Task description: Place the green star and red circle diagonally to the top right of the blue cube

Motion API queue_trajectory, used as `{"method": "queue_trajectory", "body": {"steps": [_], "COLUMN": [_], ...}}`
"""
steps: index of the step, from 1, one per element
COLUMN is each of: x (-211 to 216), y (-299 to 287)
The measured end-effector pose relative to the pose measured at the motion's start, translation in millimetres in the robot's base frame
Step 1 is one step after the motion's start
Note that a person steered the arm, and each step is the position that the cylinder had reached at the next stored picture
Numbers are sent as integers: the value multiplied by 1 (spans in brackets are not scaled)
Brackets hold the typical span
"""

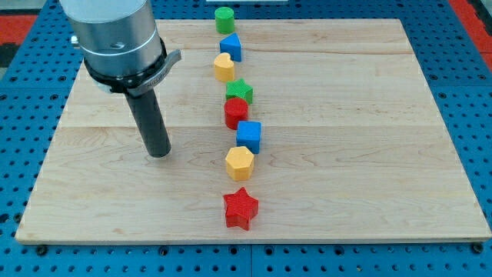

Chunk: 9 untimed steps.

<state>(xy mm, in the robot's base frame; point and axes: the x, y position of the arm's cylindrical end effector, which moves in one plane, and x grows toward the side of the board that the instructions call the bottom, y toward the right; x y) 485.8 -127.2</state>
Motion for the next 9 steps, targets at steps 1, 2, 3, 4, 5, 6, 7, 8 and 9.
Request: {"method": "queue_trajectory", "body": {"steps": [1,2,3,4,5,6,7,8,9], "x": [-25,-25,-25,-34,-57,-59,-59,-61,-62], "y": [-12,-12,-12,-12,-5,-4,-4,-4,-5]}}
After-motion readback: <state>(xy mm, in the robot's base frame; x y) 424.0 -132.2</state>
